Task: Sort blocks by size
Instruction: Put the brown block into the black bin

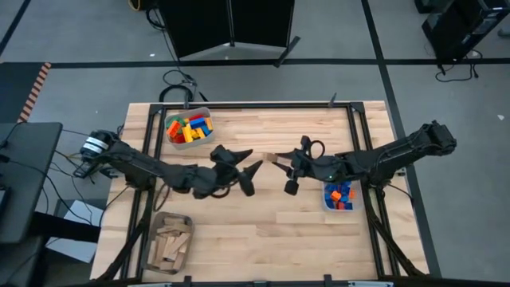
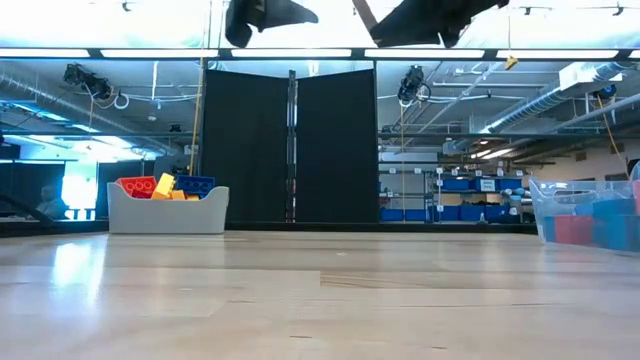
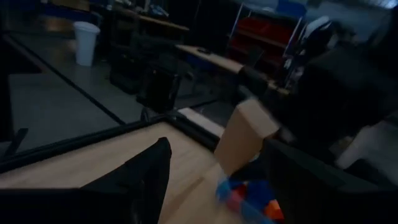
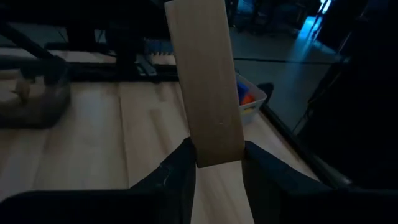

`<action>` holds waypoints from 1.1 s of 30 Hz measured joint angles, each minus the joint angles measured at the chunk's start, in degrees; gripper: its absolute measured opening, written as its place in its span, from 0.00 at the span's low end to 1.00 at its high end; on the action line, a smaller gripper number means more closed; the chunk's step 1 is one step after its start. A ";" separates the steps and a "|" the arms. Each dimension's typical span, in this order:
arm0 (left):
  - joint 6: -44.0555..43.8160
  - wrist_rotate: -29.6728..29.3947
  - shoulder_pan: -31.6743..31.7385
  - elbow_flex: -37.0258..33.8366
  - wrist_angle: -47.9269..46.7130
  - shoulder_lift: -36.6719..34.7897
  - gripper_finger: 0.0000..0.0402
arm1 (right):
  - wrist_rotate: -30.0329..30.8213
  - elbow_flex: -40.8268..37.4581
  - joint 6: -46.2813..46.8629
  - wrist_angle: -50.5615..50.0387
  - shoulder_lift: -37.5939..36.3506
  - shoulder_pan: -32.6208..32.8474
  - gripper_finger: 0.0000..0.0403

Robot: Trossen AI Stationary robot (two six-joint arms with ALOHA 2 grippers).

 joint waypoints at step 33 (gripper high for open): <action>-4.35 4.76 7.34 14.91 -16.97 8.04 0.14 | -1.91 0.02 -4.17 0.15 0.90 -1.29 0.47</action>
